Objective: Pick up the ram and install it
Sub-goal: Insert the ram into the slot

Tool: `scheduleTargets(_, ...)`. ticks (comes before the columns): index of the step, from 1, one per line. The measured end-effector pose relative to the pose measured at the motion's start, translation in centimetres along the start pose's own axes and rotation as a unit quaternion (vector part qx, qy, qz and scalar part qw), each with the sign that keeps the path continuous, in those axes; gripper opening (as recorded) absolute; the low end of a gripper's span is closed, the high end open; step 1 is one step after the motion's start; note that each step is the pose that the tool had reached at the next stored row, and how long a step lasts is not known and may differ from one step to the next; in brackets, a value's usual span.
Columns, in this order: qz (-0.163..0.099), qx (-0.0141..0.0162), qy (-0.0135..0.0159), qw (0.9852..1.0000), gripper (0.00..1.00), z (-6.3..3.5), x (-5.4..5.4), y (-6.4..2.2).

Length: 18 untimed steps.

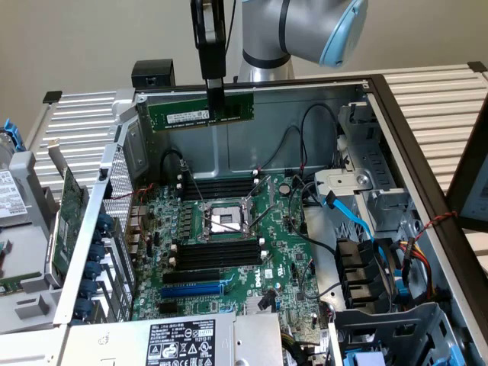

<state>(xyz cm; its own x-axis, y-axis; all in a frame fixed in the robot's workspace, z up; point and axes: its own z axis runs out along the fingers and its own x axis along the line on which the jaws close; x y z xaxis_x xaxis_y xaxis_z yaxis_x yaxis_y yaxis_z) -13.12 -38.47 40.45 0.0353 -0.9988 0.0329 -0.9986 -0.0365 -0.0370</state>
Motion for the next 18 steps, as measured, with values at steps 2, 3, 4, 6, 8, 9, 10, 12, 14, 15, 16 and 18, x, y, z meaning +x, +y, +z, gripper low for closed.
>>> scheduleTargets(2,0.000,0.0000,0.0001,1.0000,0.13,0.35,0.0,0.01)
scheduleTargets(3,0.001,-0.0006,0.0001,1.0000,0.13,0.53,0.0,0.02)
scheduleTargets(4,0.002,-0.0012,0.0001,1.0000,0.13,0.71,0.0,0.03)
scheduleTargets(6,0.005,-0.0029,0.0001,1.0000,0.13,1.03,0.0,0.04)
scheduleTargets(8,0.011,-0.0045,0.0003,0.9999,0.13,1.36,-0.1,0.05)
scheduleTargets(9,0.014,-0.0050,0.0004,0.9999,0.13,1.53,-0.1,0.05)
scheduleTargets(10,0.016,-0.0054,0.0005,0.9999,0.13,1.71,-0.1,0.06)
scheduleTargets(12,0.018,-0.0062,0.0004,0.9998,0.13,2.05,-0.3,0.04)
scheduleTargets(14,0.019,-0.0068,0.0005,0.9998,0.13,2.28,-0.6,0.01)
scheduleTargets(15,0.019,-0.0070,0.0005,0.9998,0.13,2.43,-0.7,0.00)
scheduleTargets(16,0.019,-0.0072,0.0007,0.9998,0.13,2.60,-0.8,0.00)
scheduleTargets(18,0.020,-0.0074,0.0006,0.9998,0.13,3.16,-1.1,-0.03)
